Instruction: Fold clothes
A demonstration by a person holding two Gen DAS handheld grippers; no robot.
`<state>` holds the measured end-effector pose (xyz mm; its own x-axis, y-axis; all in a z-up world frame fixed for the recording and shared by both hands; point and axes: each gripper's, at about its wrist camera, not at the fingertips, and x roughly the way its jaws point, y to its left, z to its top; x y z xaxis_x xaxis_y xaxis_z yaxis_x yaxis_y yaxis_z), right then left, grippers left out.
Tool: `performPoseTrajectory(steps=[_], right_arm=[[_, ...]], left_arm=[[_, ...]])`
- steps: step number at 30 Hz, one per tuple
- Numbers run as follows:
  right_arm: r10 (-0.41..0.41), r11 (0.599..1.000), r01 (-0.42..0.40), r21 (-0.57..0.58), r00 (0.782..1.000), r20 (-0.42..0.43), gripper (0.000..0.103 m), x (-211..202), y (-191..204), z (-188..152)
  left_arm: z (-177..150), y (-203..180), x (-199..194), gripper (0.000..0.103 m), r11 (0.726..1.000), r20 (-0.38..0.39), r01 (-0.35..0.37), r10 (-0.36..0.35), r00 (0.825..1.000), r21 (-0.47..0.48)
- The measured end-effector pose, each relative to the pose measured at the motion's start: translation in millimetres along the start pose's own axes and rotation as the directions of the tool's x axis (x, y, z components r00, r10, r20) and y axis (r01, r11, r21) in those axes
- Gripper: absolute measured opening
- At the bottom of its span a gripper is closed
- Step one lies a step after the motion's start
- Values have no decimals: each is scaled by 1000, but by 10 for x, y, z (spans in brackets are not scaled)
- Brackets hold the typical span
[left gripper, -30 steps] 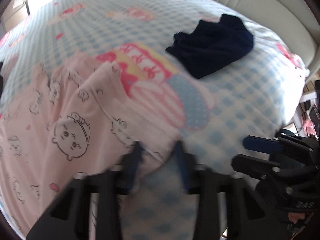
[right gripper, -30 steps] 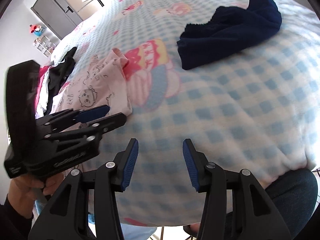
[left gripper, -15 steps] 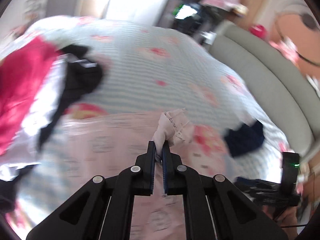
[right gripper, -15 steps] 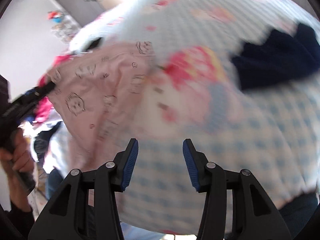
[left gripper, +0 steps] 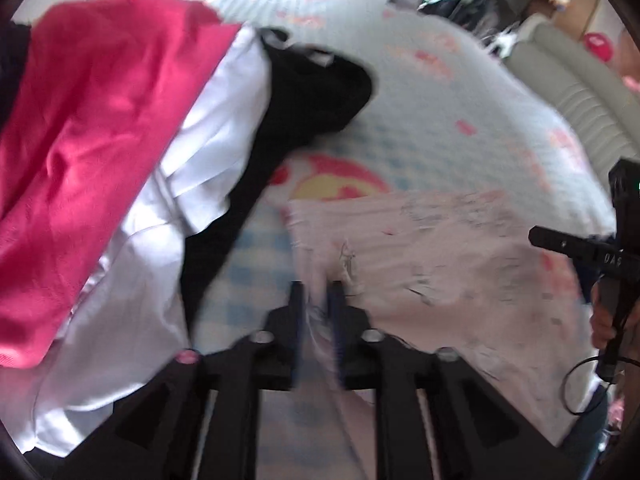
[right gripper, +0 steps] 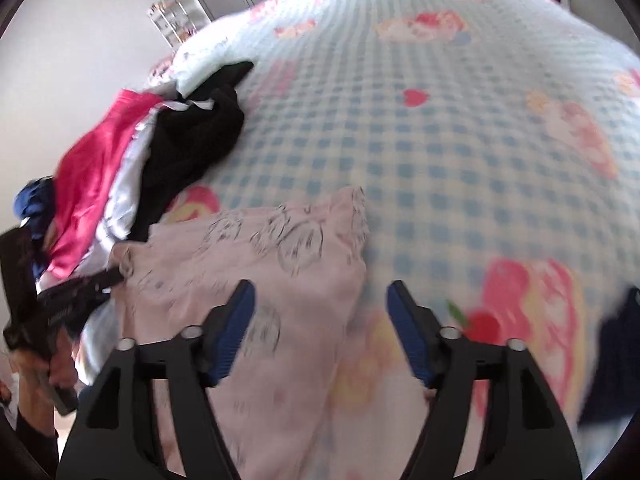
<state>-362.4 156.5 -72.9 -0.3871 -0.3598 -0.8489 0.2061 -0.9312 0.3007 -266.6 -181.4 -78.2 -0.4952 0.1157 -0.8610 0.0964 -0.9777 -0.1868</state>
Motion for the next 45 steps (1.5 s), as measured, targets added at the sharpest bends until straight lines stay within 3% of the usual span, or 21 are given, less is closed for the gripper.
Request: performPoseTrajectory(steps=[1,3,4,5,6,7,11,13,15,17,18,19,23,29,31,33,41,44,45], right_arm=[[6,1000,-6,-2,1000,-29,78,171,-16,79],[-27,1000,27,2,995,-94,74,513,-59,84],[-26,1000,28,11,993,-112,59,618,-79,66],[-22,1000,23,17,996,-86,50,594,-92,51],[-16,1000,18,22,998,-58,22,563,-104,37],[5,1000,-4,31,1000,-15,11,432,-119,37],[9,998,-17,55,990,141,8,-153,-211,49],[-21,998,10,65,986,163,8,-283,-293,54],[-61,997,55,55,991,118,9,-196,-367,39],[-128,991,124,46,989,75,20,-124,-424,5],[-172,985,170,42,984,55,35,-94,-446,-19],[-213,977,212,37,976,37,40,-69,-467,-43],[-176,984,174,25,971,165,44,-292,-402,-12],[-86,975,88,-203,996,20,43,185,-41,203],[-66,973,58,-223,997,-26,18,318,-32,158],[-90,964,84,-252,996,-12,9,373,0,114],[-98,988,114,-100,983,154,4,-197,-175,165],[-108,993,111,-30,990,96,5,-13,-335,253],[-119,993,120,-22,992,39,12,143,-371,253]], left_arm=[[-14,37,78,48,1000,-14,3,-3,1000,-16],[-21,75,151,35,999,-23,31,-32,999,-39],[-21,85,167,9,998,-24,50,-51,998,-48],[-10,83,165,7,997,-17,65,-66,998,-51],[29,52,120,7,996,4,74,-74,997,-41],[84,6,65,6,996,26,82,-81,996,-25],[305,-174,-79,6,993,100,118,-120,988,31],[360,-220,-10,6,992,102,118,-122,987,41],[354,-218,155,6,992,60,127,-128,990,24],[299,-202,307,7,990,0,138,-138,990,7],[267,-197,363,7,990,-26,143,-143,989,0],[238,-196,373,7,990,-34,142,-142,989,-3],[169,-214,345,8,991,-9,135,-135,991,17],[200,-265,324,8,992,-2,123,-123,992,43],[251,-284,276,7,991,14,121,-122,992,53],[320,-305,206,6,991,38,121,-123,992,64],[595,-370,-21,6,988,120,114,-126,985,105],[623,-206,376,9,996,11,85,-86,996,41],[593,-146,475,9,998,-22,56,-56,998,26]])
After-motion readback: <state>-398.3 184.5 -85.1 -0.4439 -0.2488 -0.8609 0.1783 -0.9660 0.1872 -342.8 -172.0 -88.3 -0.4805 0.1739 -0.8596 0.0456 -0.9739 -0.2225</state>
